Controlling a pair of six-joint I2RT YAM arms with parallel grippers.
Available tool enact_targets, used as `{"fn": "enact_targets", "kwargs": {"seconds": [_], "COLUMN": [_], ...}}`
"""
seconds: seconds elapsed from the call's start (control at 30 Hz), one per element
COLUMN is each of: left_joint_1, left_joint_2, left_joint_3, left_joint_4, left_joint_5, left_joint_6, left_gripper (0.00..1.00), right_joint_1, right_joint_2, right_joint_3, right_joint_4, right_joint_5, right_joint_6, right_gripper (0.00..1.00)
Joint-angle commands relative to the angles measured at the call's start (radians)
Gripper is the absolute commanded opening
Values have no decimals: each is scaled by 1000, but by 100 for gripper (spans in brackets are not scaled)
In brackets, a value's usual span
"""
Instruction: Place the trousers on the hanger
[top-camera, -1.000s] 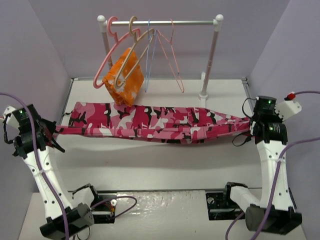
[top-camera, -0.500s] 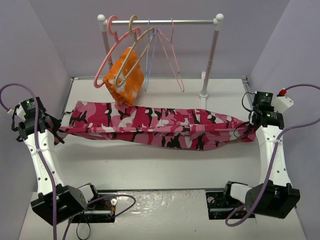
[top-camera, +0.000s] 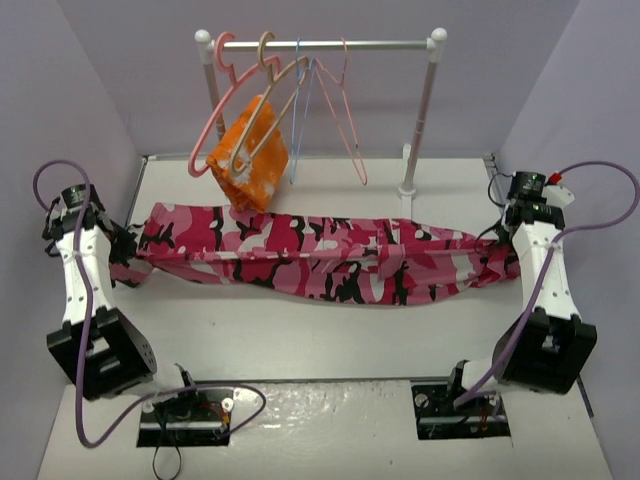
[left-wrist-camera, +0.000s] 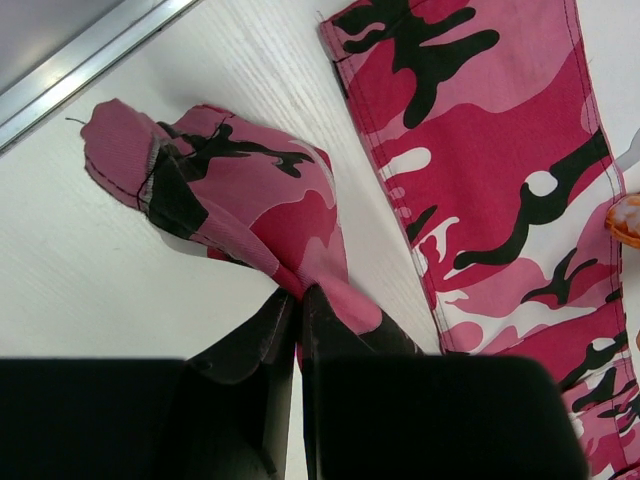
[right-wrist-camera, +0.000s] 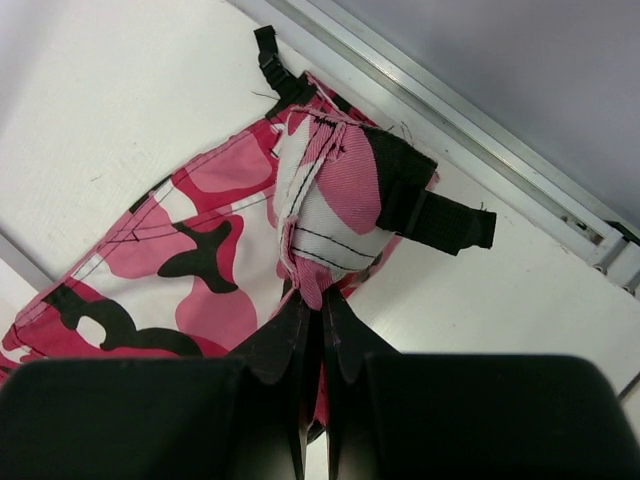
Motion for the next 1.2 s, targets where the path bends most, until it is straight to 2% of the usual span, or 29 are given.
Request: {"fn": "enact_targets", "kwargs": {"seconds": [0.0, 0.6, 0.87, 1.17], "left_joint_1": [-21, -79, -118, -135], "left_joint_2": [50, 369, 564, 700], "left_joint_3": [138, 420, 590, 745], "left_joint_4": [124, 68, 28, 16], "left_joint_5": [-92, -142, -115, -107], "left_joint_6": [47, 61, 92, 81], "left_gripper": [0, 0, 0, 0], "right_joint_1": [-36, -59, -59, -61], "right_joint_2": [49, 281, 380, 491], "right_joint_3": [98, 212, 239, 324], "right_joint_4": [122, 161, 209, 214], "right_joint_5": [107, 131, 123, 137], "right_joint_6": [-34, -21, -14, 5], "right_gripper": [0, 0, 0, 0]}}
